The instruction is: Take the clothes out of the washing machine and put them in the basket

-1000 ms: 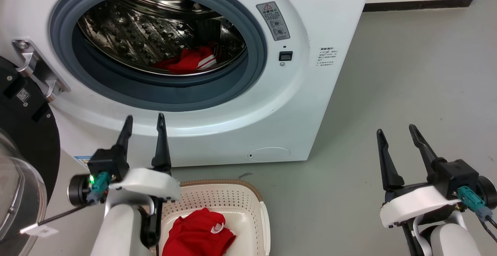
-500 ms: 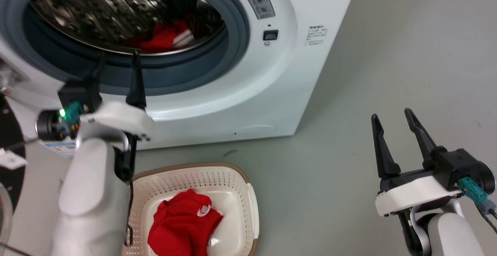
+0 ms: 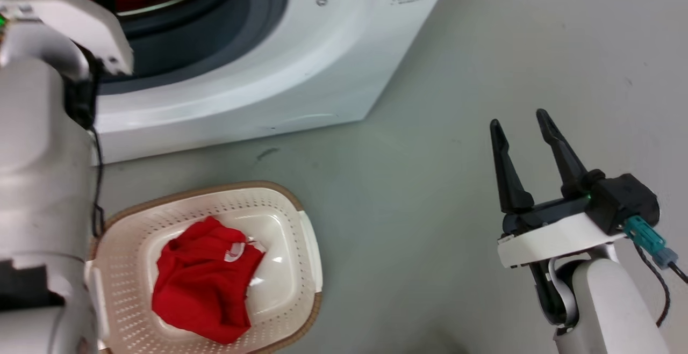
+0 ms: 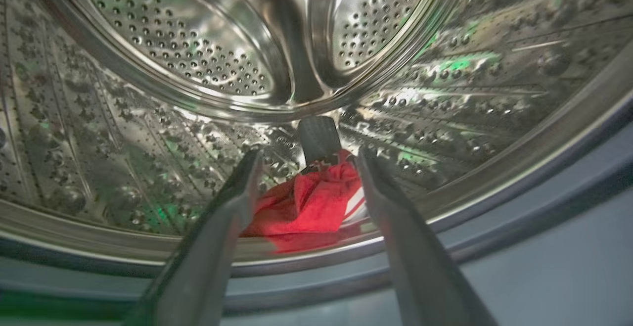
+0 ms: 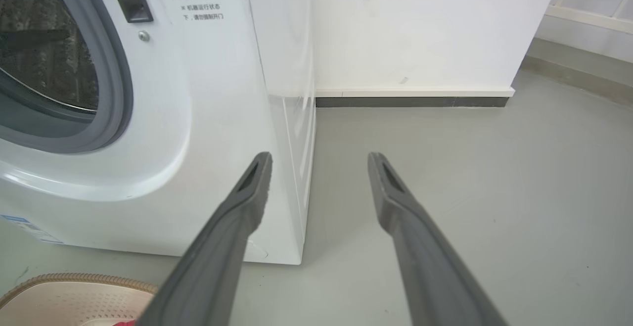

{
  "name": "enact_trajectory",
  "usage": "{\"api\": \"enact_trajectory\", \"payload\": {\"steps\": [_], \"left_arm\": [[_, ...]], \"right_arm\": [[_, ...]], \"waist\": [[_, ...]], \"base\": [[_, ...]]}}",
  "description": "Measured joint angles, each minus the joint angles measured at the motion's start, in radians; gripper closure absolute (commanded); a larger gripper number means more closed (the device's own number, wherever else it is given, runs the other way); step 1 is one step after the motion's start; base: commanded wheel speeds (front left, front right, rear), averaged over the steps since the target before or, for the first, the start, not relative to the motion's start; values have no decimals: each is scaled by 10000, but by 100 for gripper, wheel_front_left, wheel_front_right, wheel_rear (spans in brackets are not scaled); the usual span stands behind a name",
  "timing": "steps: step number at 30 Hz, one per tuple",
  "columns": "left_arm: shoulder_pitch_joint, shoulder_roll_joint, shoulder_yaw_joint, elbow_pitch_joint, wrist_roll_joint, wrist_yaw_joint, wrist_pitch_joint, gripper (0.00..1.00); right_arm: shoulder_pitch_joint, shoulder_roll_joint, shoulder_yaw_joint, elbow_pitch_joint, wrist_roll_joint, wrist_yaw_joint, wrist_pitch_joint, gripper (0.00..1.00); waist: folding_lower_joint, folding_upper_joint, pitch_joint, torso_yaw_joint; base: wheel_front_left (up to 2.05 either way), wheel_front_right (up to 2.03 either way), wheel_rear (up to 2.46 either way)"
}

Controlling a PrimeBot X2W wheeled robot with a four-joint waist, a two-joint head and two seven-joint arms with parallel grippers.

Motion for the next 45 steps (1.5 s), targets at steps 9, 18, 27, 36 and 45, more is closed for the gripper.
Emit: {"api": "enact_trajectory", "payload": {"steps": [9,18,27,36,45], "left_arm": [[-2200,1057,-303,1505,63,-184,2314,0],[-3557,1756,-621,2431,88,-257,5001,0],[-4258,1952,-593,2688,-127,-140,7168,0],[-3932,1923,-479,1990,-378,351,7099,100],[-2652,1910,-591,784,-247,721,3753,100]], "right_arm": [[-328,-4,545,474,688,0,-176,0],[-469,-4,821,286,1198,0,-201,0],[-472,-2,997,198,1409,0,-203,0],[-541,-2,1035,230,1478,0,-203,0],[-566,2,915,401,1302,0,-205,0]], "waist": [[0,0,975,-982],[0,0,1764,-1699],[-1,0,2205,-2088],[-1,0,2075,-2042],[-1,0,1416,-1859]], "base": [[0,0,0],[0,0,0],[0,0,0],[0,0,0],[0,0,0]]}}
